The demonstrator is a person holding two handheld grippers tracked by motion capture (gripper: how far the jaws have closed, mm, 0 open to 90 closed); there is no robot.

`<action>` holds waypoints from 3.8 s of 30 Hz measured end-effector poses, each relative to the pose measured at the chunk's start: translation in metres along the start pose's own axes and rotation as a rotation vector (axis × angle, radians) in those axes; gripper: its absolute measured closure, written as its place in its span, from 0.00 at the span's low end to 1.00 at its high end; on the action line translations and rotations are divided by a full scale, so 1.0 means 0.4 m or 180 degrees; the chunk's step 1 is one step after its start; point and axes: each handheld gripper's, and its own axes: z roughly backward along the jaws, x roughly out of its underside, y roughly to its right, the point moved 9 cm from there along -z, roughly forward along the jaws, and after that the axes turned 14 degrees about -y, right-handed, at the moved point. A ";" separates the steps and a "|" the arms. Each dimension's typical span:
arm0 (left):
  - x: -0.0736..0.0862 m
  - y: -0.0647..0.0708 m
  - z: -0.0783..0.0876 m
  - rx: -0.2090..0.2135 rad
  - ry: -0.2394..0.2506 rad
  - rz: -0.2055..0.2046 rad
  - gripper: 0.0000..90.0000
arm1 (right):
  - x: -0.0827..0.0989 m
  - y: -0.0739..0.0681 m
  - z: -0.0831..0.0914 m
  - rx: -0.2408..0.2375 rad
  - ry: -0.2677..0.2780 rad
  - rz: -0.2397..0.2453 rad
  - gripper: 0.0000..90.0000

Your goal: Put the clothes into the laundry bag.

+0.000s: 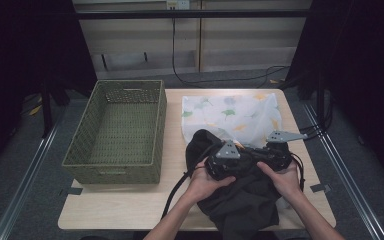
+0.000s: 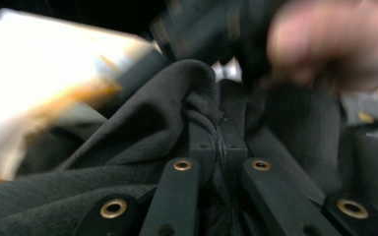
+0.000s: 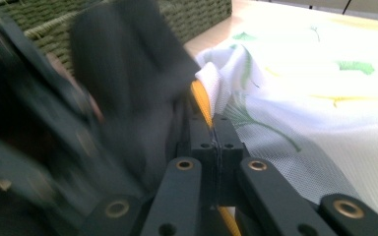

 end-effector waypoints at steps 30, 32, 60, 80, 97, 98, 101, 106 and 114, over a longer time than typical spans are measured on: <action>0.036 -0.148 0.247 -0.0533 0.0713 0.0451 0.42 | 0.053 -0.048 0.024 -0.0032 -0.0102 0.0113 1.00; 0.054 -0.207 0.240 -0.0756 0.0565 0.0578 0.28 | 0.053 -0.048 0.026 -0.0035 -0.0100 0.0121 1.00; 0.177 -0.205 0.079 0.0106 0.0154 0.0817 0.95 | -0.009 -0.062 -0.001 -0.0046 -0.0047 0.0188 1.00; 0.081 -0.192 0.098 -0.0536 0.0300 0.0693 0.95 | -0.202 -0.193 0.061 -0.0295 0.0537 0.0435 1.00; 0.102 -0.203 0.139 -0.0435 0.0526 0.0827 0.58 | 0.044 -0.097 0.021 -0.0059 -0.0142 0.0294 1.00; 0.102 -0.191 0.149 -0.0444 0.0535 0.0812 0.54 | 0.049 -0.094 0.017 -0.0072 -0.0157 0.0269 1.00; 0.108 -0.161 0.194 -0.0529 0.0661 0.0766 0.40 | 0.059 -0.083 0.010 -0.0050 -0.0193 0.0243 1.00; 0.108 -0.087 0.235 -0.0397 0.0744 0.0563 0.35 | 0.056 -0.077 -0.002 -0.0057 -0.0198 0.0224 1.00; 0.091 0.018 0.130 -0.0118 0.0456 0.0318 0.02 | 0.051 -0.071 -0.008 -0.0069 -0.0199 0.0216 1.00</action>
